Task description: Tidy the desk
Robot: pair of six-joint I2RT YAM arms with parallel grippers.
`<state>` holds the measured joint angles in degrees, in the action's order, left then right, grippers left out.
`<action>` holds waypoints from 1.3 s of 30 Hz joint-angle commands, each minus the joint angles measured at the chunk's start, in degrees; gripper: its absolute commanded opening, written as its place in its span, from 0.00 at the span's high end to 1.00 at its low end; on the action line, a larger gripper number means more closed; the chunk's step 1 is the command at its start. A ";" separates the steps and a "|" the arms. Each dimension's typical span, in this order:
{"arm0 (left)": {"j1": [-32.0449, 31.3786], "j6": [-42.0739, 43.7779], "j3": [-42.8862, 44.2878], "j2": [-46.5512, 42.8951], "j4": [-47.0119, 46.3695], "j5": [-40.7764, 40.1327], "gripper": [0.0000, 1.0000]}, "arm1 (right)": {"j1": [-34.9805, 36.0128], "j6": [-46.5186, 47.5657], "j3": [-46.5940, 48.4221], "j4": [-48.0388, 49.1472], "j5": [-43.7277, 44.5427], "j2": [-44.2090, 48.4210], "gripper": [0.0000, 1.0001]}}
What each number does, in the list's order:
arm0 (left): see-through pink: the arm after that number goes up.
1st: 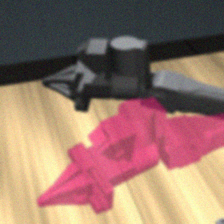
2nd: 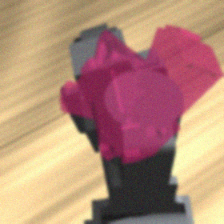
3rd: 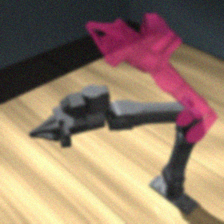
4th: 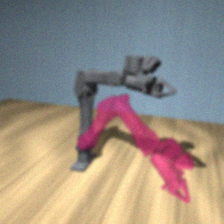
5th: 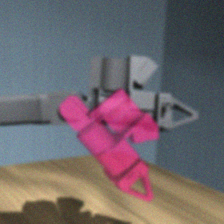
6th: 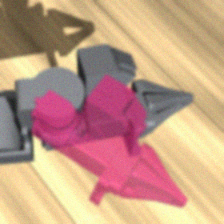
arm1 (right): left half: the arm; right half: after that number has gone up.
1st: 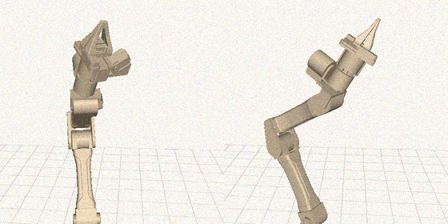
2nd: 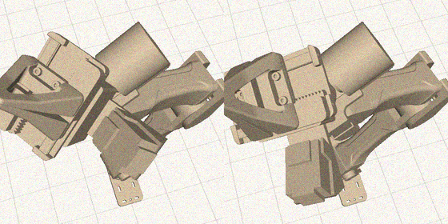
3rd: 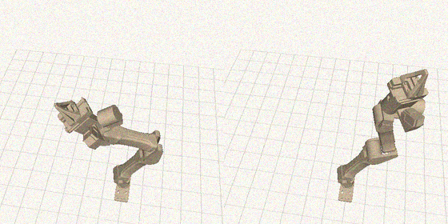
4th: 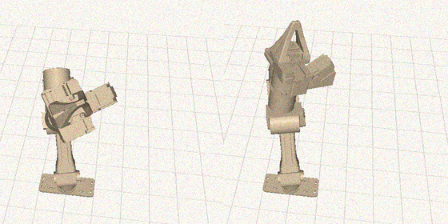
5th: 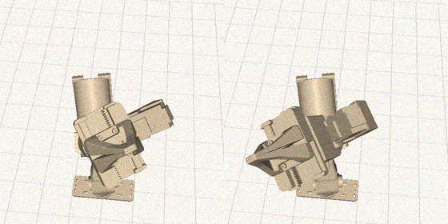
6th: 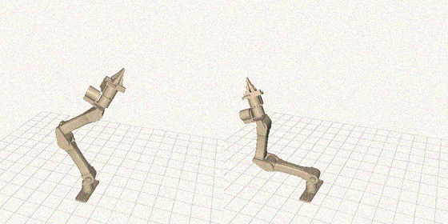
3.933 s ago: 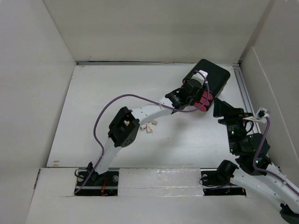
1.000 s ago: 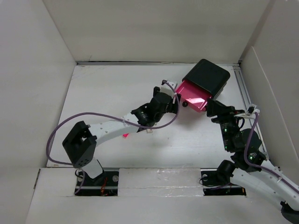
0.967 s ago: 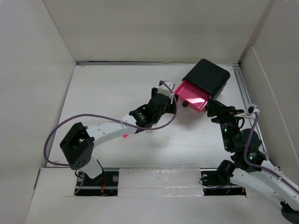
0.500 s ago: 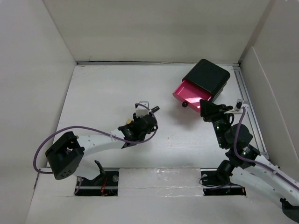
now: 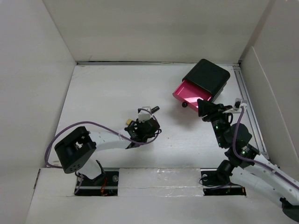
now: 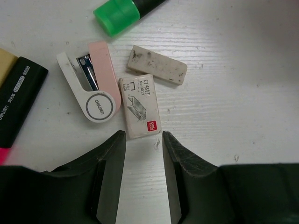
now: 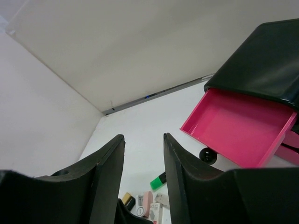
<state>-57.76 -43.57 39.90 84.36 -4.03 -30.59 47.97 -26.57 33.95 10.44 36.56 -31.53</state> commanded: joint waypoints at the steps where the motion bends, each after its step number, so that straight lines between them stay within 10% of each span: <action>1: -0.16 -1.43 2.46 1.59 0.25 -0.26 0.67 | -0.33 0.64 1.20 2.83 -0.26 0.07 0.55; 12: -0.16 0.24 6.33 9.59 0.34 -3.25 0.60 | -0.33 0.90 1.91 2.83 -1.84 -1.25 0.54; 20: -0.16 -1.42 4.93 8.20 1.92 -3.07 0.85 | -0.33 0.90 1.38 3.27 -0.78 -1.52 0.54; 29: -4.29 1.02 7.99 -3.22 5.70 -6.24 0.88 | -0.33 1.25 1.90 3.54 -1.40 -2.92 0.54; 39: -5.08 16.40 20.46 -2.89 -10.73 -0.10 0.82 | -0.33 0.82 1.11 3.28 0.01 -1.17 0.54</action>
<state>-62.61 -33.80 54.65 80.38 -6.79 -33.26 47.97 -26.13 33.98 11.09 35.81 -33.65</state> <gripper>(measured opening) 0.271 0.458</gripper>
